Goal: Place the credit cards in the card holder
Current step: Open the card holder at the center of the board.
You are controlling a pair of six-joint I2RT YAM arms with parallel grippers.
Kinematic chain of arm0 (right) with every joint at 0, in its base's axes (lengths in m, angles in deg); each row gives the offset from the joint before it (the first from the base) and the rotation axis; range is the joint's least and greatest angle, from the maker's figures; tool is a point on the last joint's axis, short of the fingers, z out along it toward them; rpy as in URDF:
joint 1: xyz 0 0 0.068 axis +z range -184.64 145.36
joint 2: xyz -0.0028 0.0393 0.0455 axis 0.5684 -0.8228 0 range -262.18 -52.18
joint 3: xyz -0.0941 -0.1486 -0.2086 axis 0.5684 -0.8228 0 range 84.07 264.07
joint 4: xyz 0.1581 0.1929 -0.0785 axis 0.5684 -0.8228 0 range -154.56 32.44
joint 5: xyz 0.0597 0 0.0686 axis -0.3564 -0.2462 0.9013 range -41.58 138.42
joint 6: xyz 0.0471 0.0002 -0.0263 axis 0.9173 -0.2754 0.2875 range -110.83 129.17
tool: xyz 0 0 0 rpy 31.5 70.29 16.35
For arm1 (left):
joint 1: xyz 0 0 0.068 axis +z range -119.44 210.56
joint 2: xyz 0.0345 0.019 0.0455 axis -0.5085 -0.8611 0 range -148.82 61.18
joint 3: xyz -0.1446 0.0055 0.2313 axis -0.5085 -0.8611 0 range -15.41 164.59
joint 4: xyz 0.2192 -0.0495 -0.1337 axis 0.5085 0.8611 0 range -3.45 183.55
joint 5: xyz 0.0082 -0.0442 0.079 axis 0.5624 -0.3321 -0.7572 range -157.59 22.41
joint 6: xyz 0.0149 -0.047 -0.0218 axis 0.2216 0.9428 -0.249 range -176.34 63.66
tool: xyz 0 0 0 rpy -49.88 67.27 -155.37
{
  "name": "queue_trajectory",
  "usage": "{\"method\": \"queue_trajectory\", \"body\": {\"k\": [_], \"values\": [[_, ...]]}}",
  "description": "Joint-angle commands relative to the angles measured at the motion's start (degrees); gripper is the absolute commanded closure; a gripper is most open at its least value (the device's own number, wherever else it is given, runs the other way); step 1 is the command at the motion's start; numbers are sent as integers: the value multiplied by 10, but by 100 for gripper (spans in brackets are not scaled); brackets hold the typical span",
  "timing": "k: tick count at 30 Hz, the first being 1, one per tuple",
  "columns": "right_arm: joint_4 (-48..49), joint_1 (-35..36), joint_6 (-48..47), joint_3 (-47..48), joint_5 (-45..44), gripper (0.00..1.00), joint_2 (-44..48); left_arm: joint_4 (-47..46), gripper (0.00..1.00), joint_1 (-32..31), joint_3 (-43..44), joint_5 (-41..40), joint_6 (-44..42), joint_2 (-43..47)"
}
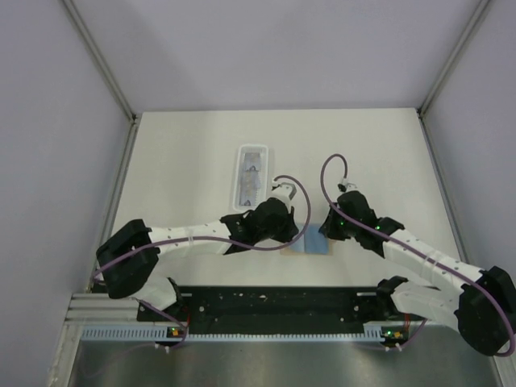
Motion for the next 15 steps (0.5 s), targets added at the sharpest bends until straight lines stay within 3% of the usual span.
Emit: {"method": "queue_trajectory", "body": {"k": [1,15], "values": [[36,11,-7,-1,102,100,3,9,100,-1,-31,-38,2,56],[62,89,70,-103,133,100,31,98,100,55,-97,-123,46,169]]}}
